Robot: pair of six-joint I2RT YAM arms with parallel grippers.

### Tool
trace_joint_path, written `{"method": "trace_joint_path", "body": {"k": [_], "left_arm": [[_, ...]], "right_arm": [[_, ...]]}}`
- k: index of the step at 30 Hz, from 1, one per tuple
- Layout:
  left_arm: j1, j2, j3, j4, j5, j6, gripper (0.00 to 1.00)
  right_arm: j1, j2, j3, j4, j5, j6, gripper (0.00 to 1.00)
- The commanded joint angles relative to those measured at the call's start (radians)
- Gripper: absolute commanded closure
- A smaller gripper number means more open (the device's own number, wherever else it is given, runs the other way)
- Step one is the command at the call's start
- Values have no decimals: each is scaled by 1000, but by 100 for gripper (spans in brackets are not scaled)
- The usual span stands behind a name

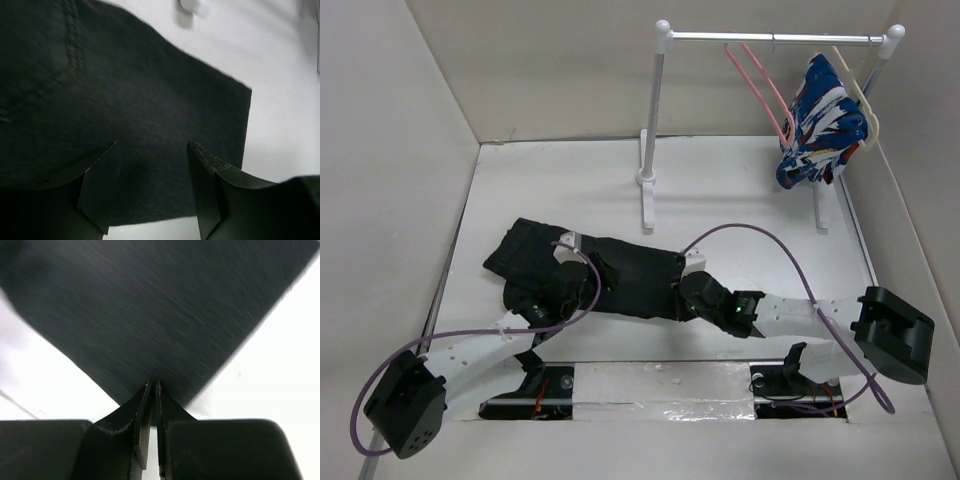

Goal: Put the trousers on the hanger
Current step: Fold the trousers at the center of the board.

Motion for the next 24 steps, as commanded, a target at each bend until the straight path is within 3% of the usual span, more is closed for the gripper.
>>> {"method": "trace_joint_path", "body": {"k": [1,6,9,10,13,15,19,20,24], "left_arm": [[-85,12,-75,217,8,-57,49],[-320,161,-102,278,-120,-123,49],[-386,310,-60,307,-142,-174,49],[-401,342,-40,326,-138,-180,49],[-440,456,-7,393,-156,-206,49],[-451,522,16,412,-145,-226,49],[-489,577,47,450,-162,-245,49],[-501,585,59,450,-164,-252,50],[-559,566,69,415,-205,-285,50]], "right_arm": [[9,10,-69,63,41,111,88],[-12,-25,-183,109,57,190,88],[-22,-50,-168,42,75,184,74],[-22,-74,-162,26,83,171,62],[-31,-132,-131,-21,92,135,41],[-52,-194,-117,-32,98,113,37],[-250,-183,-110,89,-78,-9,24],[-332,-160,-91,89,-101,-22,23],[-460,-67,-25,103,-115,-76,22]]}}
